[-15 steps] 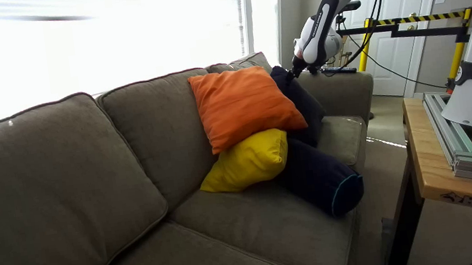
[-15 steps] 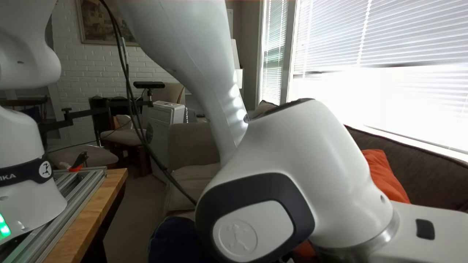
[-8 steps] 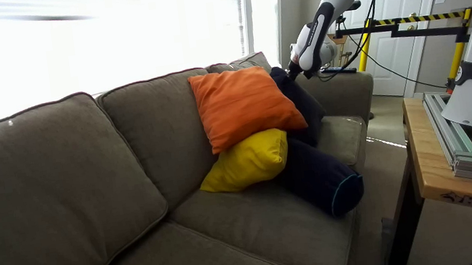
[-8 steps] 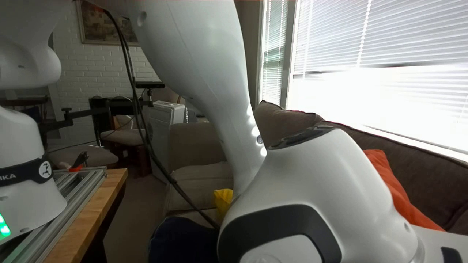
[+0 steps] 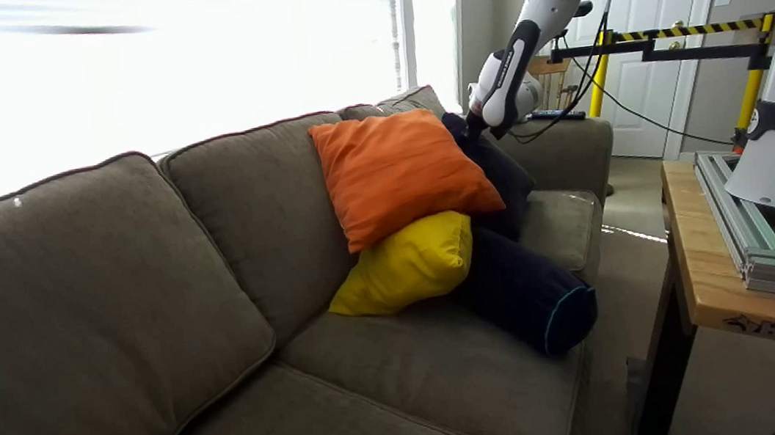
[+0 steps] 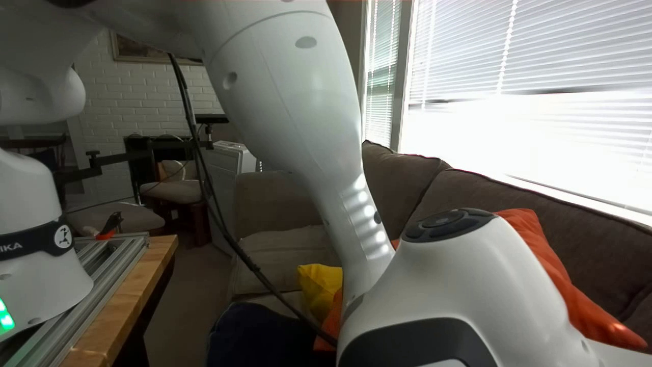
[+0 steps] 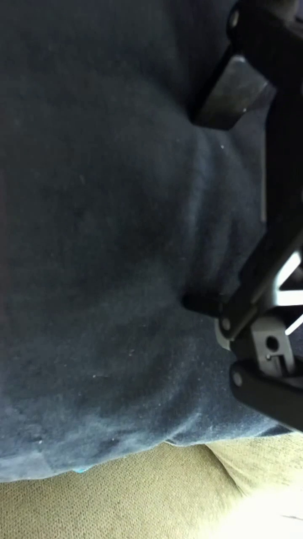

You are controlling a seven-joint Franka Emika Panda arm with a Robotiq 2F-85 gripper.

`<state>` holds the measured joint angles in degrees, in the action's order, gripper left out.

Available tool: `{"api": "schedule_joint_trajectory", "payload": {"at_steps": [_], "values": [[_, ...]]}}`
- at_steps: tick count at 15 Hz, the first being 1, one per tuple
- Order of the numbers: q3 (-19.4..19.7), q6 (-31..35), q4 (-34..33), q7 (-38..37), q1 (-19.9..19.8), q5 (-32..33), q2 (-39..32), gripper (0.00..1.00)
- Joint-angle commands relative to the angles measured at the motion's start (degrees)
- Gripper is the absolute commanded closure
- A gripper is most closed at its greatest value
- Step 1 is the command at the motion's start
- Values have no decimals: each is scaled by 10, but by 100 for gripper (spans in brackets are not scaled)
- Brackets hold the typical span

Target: Put the square-shaped blue pillow onto the orange one

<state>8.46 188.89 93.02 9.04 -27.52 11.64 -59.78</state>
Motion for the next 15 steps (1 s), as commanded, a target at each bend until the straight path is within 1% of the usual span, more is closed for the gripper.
{"api": "schedule_joint_trajectory", "payload": {"at_steps": [1, 3, 4, 5, 7, 12, 14, 15], "values": [[-9, -31, -68, 8, -10, -9, -46, 0], [-8, -42, -86, 8, -10, -11, -57, 0], [-7, -48, -93, 8, -10, -12, -60, 4], [-8, -52, -100, 9, -10, -11, -64, 26], [-8, -57, -111, 11, -10, -11, -70, 31], [-7, -65, -129, 13, -12, -11, -78, 67], [-6, -64, -133, 12, -13, -11, -80, 80], [-6, -64, -135, 12, -13, -11, -81, 88]]}}
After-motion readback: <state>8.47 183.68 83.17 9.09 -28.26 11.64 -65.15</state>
